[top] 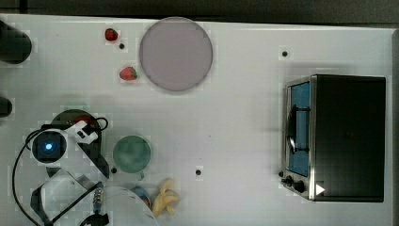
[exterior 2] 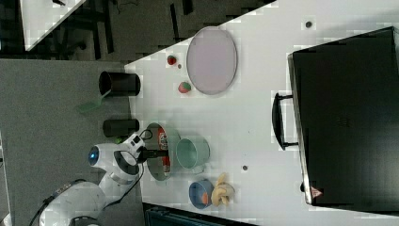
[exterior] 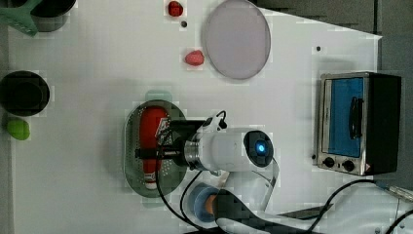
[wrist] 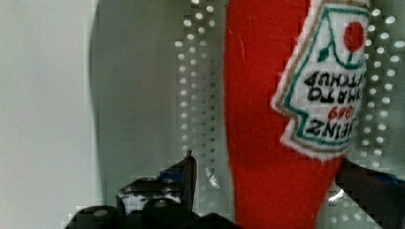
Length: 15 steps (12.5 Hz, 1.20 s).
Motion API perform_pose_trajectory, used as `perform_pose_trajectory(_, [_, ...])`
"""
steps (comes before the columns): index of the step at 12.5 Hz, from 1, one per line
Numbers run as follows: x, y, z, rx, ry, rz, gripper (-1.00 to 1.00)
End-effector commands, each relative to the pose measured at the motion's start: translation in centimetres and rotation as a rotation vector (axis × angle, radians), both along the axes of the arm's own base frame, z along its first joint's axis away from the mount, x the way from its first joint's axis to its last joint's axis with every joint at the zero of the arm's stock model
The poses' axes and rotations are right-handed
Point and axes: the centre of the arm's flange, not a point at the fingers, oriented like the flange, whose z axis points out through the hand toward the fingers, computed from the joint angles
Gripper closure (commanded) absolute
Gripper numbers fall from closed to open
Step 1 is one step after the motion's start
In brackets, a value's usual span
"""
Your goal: Pick ketchup from strainer and place it on the table
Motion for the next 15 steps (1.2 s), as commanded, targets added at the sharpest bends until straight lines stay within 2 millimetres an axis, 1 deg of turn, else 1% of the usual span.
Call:
perform_pose_trajectory(1, [0.3, 1.6, -0.7, -0.004, -0.014, -0.035, -1.0])
perform_pose_trajectory(2, [0.2, 1.6, -1.1, -0.013, -0.015, -0.033, -0.92])
perform_pose_trajectory(4, [0.2, 2.0, -0.9, -0.011, -0.023, -0.027, -0.43])
perform_pose_trajectory(5, [0.6, 2.3, -0.2, 0.003, -0.039, -0.03, -0.2])
perform_pose_trajectory(6, [0.9, 2.4, 0.6, 0.004, -0.054, -0.03, -0.12])
perform_pose_trajectory(7, [1.1, 2.5, 1.7, -0.001, -0.065, -0.026, -0.12])
perform_pose_trajectory(9, [1.7, 2.9, 5.4, 0.007, -0.107, -0.038, -0.12])
perform_pose_trajectory(11, [2.6, 2.3, 9.9, -0.001, -0.129, -0.09, -0.12])
perform_pose_trajectory(13, [3.6, 0.6, 14.5, -0.025, -0.137, -0.162, -0.12])
perform_pose_trajectory(15, [4.8, -2.4, 18.5, -0.067, -0.123, -0.242, -0.12])
